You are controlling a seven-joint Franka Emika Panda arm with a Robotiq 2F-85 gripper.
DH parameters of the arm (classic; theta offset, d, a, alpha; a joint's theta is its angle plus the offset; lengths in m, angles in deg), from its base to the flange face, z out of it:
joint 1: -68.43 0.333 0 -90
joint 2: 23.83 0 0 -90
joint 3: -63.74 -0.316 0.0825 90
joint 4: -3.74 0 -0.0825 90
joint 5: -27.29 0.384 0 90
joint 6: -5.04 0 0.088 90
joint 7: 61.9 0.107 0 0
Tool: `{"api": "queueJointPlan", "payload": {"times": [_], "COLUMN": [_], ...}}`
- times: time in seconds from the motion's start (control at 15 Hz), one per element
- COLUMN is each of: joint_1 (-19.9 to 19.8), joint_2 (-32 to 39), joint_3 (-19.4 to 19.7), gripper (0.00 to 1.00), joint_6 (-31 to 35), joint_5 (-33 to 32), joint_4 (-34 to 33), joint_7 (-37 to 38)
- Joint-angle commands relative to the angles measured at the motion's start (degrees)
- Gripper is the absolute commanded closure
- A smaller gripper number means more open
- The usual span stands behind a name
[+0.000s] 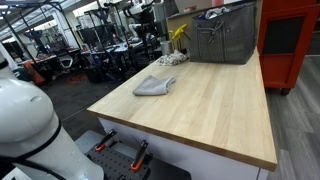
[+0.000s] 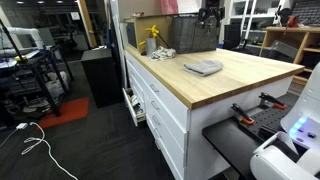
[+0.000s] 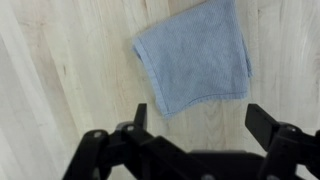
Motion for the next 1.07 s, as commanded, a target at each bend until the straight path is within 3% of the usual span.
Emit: {"api": "queueJointPlan", "payload": {"times": [0.0,0.4,1.0], "joint_1": [-1.13,-1.05,-0.48], "joint_2": [-3.92,-10.29,-12.54], "joint_3": [-0.52,-0.88,-1.90], "gripper": [0.00,0.00,0.00], "joint_6": [-3.77,-8.37,-9.29], "joint_5": [-0.14,-0.27,0.55], "joint_4": [-0.83,-1.64,-4.72], "joint_7": [-2.45,-2.99,-2.97]}}
